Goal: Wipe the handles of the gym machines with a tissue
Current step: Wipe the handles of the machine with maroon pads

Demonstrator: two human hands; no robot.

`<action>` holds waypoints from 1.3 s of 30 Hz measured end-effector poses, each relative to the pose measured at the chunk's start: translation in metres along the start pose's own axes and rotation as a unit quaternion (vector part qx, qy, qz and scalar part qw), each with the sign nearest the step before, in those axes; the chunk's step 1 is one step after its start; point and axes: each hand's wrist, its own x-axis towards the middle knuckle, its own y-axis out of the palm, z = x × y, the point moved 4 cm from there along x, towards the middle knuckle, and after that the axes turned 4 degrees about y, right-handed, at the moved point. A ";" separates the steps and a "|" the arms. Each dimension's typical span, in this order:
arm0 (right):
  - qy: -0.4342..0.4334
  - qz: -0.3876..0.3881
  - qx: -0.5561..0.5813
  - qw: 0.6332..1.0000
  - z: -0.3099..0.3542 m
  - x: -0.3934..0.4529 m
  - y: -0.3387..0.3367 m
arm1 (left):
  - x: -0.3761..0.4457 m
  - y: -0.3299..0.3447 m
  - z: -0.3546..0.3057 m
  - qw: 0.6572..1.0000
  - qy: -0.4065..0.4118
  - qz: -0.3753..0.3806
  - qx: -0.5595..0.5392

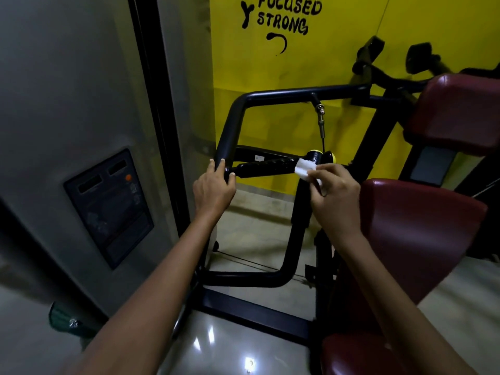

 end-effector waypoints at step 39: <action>-0.040 0.149 0.010 0.988 -0.015 0.051 0.013 | -0.003 -0.002 -0.001 1.000 -0.014 -0.020 0.001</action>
